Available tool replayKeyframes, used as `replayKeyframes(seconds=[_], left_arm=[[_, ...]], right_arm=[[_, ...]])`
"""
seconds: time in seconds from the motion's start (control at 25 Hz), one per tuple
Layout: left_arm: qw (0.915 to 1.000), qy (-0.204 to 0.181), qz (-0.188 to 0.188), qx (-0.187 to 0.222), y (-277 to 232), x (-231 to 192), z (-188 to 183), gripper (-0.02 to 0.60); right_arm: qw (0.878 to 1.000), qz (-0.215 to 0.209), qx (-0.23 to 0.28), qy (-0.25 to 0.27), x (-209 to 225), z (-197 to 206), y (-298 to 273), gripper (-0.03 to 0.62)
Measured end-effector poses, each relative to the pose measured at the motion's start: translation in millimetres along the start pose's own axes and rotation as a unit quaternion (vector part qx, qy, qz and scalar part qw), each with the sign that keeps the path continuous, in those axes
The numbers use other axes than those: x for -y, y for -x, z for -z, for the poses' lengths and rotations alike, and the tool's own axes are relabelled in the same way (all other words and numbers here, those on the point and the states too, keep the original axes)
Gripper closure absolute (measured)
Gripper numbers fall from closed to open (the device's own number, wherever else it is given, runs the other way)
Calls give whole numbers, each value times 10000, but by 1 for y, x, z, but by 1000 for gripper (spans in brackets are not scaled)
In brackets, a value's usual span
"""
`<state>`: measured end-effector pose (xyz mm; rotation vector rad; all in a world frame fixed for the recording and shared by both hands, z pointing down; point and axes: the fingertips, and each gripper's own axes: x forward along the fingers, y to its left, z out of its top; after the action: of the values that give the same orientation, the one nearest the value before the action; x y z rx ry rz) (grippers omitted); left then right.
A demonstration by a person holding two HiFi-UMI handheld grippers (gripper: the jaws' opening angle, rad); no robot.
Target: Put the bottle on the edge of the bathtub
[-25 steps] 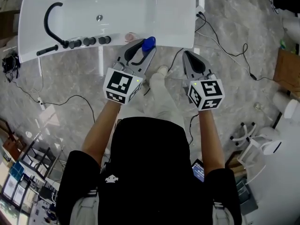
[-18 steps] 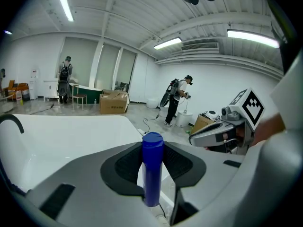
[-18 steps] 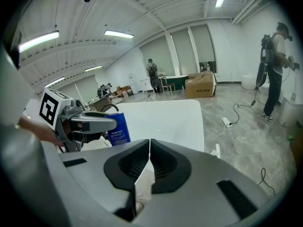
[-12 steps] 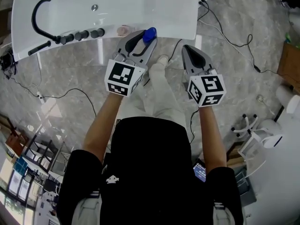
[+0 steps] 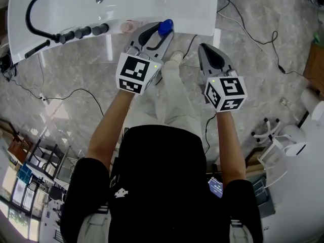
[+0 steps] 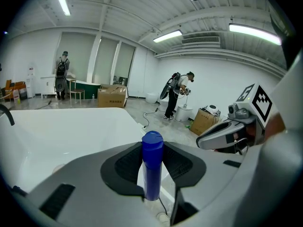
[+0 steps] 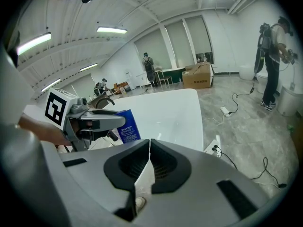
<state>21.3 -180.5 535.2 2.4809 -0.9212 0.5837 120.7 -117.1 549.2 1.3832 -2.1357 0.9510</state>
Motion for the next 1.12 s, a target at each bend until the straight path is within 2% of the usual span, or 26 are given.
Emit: replayKeyframes(seconds=[0.56,1.12], left_arm=[[9998,-150,-149,36,-32,-10,9,437],[9988,-325,-365,38,-55,-18,27,437]], right_arm=[[9998,156,-101,-88,31,12,-15,569],[9993,67,-304,-200,41,32,-29,569]])
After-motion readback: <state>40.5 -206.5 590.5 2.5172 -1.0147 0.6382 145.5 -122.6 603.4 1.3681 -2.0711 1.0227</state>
